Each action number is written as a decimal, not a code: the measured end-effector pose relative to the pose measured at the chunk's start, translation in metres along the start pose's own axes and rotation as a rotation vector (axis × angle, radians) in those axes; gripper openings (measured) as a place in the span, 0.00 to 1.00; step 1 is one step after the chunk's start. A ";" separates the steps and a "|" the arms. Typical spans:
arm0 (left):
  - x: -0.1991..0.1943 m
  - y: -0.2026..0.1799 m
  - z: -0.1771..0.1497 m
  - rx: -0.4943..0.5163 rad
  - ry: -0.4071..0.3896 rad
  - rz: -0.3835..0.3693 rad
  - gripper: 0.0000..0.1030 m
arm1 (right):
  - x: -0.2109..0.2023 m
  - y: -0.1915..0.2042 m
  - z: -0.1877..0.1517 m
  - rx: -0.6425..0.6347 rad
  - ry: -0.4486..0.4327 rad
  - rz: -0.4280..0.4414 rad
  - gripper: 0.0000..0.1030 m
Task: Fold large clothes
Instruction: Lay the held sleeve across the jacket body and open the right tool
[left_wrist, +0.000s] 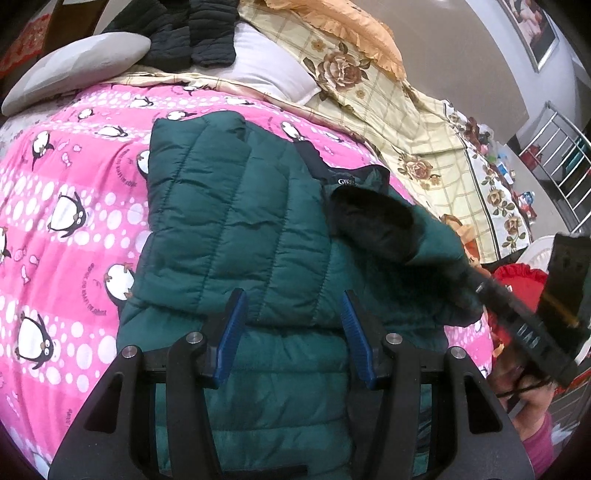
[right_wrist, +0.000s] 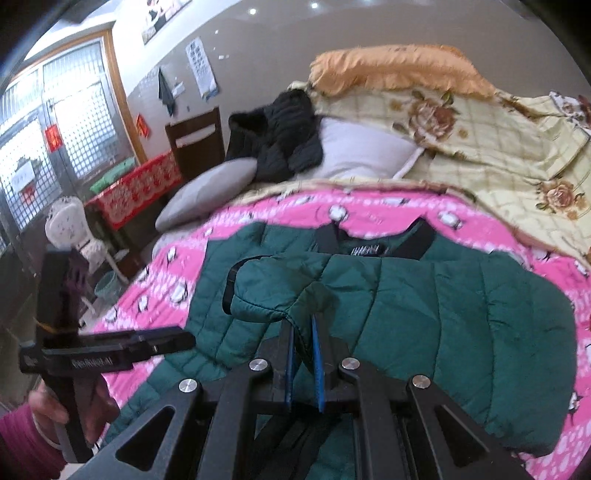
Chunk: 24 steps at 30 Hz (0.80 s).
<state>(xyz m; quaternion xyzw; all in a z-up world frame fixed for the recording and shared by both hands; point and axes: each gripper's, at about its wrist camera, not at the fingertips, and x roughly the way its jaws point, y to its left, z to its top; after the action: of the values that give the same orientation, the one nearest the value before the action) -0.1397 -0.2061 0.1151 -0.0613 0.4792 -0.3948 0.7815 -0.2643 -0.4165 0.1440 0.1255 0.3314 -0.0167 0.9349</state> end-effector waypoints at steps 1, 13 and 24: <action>0.000 0.001 0.000 -0.007 -0.001 -0.005 0.50 | 0.004 0.001 -0.003 -0.001 0.011 0.003 0.08; 0.006 -0.008 0.002 -0.064 0.002 -0.088 0.69 | 0.043 0.003 -0.032 -0.030 0.124 -0.044 0.41; 0.021 -0.026 0.008 -0.044 0.019 -0.087 0.69 | -0.015 -0.008 -0.036 0.054 0.100 0.012 0.73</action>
<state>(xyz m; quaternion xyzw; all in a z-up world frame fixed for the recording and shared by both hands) -0.1430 -0.2404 0.1177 -0.0954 0.4922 -0.4185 0.7573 -0.2991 -0.4159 0.1244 0.1532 0.3765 -0.0135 0.9136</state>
